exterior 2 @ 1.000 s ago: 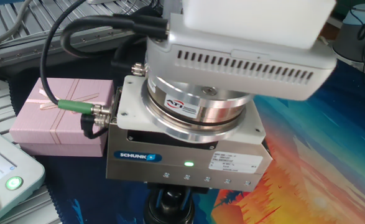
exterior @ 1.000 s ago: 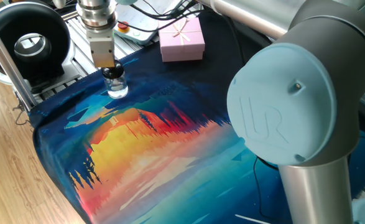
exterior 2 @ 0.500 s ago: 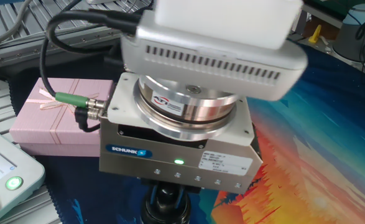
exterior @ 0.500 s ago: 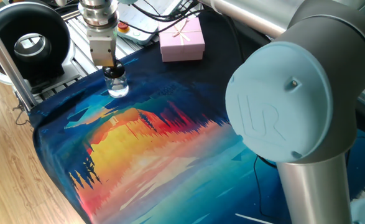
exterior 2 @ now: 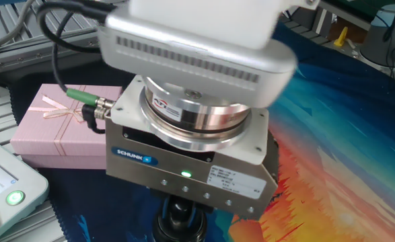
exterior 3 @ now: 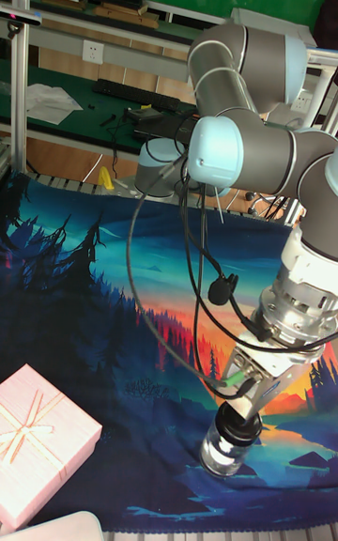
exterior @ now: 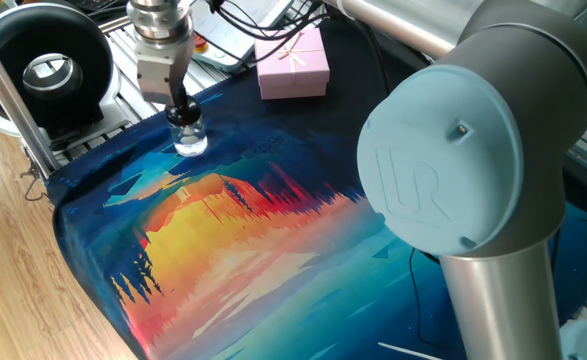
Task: Screw the lid onto the jar
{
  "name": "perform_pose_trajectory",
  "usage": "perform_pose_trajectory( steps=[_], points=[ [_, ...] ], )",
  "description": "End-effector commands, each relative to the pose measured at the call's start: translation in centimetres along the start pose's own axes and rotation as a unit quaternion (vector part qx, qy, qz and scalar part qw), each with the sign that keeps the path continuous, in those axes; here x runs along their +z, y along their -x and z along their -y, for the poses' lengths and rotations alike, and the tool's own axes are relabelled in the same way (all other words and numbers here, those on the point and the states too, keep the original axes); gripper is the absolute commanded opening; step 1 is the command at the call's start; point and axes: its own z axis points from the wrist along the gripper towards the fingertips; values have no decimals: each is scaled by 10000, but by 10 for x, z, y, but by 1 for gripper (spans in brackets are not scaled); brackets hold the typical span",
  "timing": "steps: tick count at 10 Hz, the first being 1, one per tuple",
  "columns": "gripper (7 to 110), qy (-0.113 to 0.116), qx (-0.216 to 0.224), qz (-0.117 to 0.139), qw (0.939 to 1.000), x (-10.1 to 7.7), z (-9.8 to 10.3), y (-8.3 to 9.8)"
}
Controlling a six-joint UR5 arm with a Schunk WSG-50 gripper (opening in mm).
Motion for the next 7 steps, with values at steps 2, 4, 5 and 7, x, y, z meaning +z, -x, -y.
perform_pose_trajectory(
  steps=[2,4,5,7],
  points=[
    [7,115,1057,2,9943,-1,-1,0],
    [7,-34,1571,31,9876,-1,7,1],
    [7,-115,1820,43,9832,-1,11,0],
    [7,-88,2477,168,9686,-2,10,7]
  ],
)
